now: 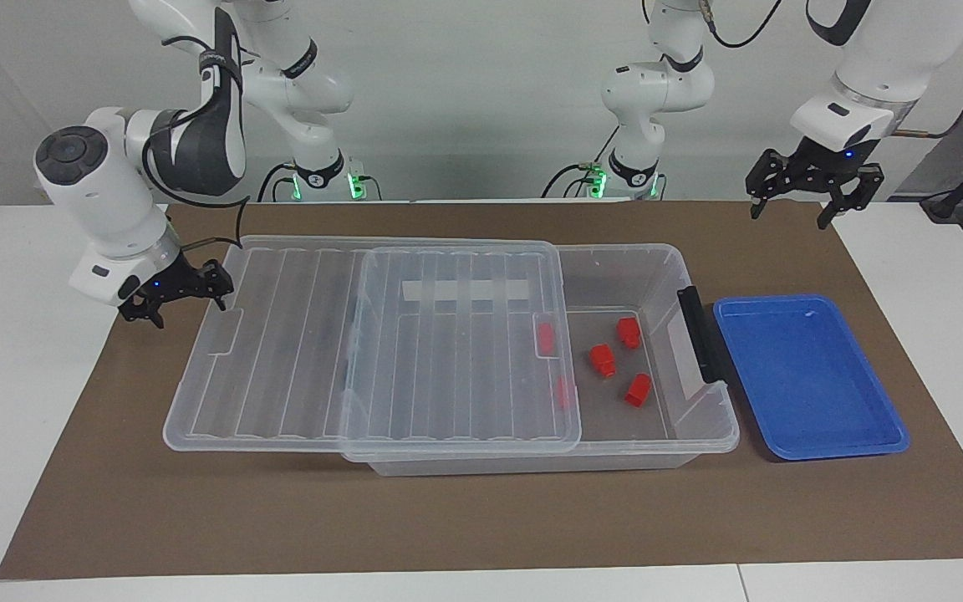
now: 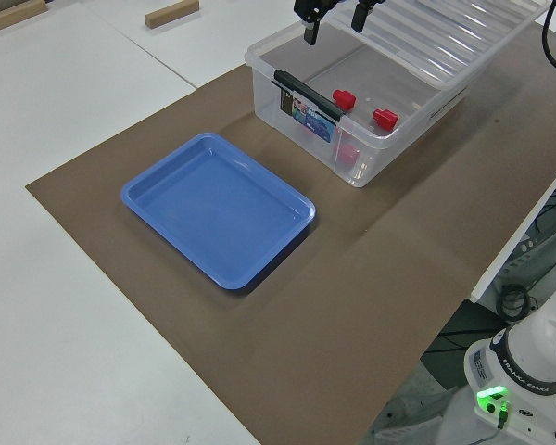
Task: Place red block in blue tray from box
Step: 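Slide the clear lid away from the blue tray with the right gripper, then reach the left gripper into the box toward the red blocks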
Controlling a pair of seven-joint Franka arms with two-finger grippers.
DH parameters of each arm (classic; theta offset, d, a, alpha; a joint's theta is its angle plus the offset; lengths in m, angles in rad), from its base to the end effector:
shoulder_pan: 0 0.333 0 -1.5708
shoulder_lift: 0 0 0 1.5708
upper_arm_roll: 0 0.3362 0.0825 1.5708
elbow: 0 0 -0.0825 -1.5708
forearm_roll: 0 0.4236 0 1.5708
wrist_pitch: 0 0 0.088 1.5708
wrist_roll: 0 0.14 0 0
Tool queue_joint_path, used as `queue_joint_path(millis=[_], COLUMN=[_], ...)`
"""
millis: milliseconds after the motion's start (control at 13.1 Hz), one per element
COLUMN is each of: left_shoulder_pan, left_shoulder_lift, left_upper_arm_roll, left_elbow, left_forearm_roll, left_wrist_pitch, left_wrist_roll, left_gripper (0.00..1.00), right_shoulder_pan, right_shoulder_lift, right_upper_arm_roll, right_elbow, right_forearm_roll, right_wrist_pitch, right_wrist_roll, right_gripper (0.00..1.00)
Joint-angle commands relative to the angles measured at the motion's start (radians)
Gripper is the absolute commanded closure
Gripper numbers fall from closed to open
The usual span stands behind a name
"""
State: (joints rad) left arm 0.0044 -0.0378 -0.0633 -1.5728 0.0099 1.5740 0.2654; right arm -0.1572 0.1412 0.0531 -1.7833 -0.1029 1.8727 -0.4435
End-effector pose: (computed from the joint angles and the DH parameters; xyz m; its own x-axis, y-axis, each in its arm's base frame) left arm 0.5826 -0.0337 0.6332 0.9472 -0.3187 0.0343 -0.3181 -0.9478 -0.0221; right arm 0.6310 -0.0782 0.4411 0.9290 0.3600 -0.0859 0.3654 -0.9291 0.0577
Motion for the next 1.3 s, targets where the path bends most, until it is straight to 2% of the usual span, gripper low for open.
queue_joint_path(millis=[0, 305, 533, 838, 990, 1067, 1219], left_shoulder_pan=[-0.020, -0.154, -0.247, -0.296, -0.297, -0.294, -0.291], left_shoulder_lift=[-0.027, -0.025, 0.021, 0.171, 0.226, 0.228, 0.290], left_upper_arm_roll=[-0.013, -0.027, -0.027, -0.026, -0.024, -0.024, -0.024], left_elbow=[-0.021, -0.035, -0.036, -0.058, -0.137, -0.215, -0.247], left_forearm_roll=[-0.013, -0.019, -0.027, -0.007, 0.002, 0.030, 0.108], left_wrist_pitch=[0.014, 0.113, 0.202, 0.360, 0.536, 0.637, 0.711], left_wrist_roll=[-0.123, -0.559, -0.766, -0.807, -0.813, -0.812, -0.813], left_gripper=[0.00, 0.00, 0.00, 0.00, 0.00, 0.00, 0.00], right_shoulder_pan=[-0.024, -0.024, -0.008, 0.053, 0.109, 0.122, 0.163], right_shoulder_lift=[-0.017, -0.021, -0.086, -0.130, -0.137, -0.135, -0.129], right_upper_arm_roll=[0.007, 0.008, 0.010, 0.013, 0.013, 0.013, 0.011], right_elbow=[-0.016, -0.008, -0.010, -0.016, -0.002, 0.021, 0.062], right_forearm_roll=[-0.014, -0.009, -0.006, 0.008, 0.031, 0.049, 0.055], right_wrist_pitch=[-0.001, -0.010, -0.067, -0.076, -0.073, -0.075, -0.079], right_wrist_roll=[-0.027, -0.011, 0.113, 0.329, 0.464, 0.524, 0.589], right_gripper=[0.00, 0.00, 0.00, 0.00, 0.00, 0.00, 0.00])
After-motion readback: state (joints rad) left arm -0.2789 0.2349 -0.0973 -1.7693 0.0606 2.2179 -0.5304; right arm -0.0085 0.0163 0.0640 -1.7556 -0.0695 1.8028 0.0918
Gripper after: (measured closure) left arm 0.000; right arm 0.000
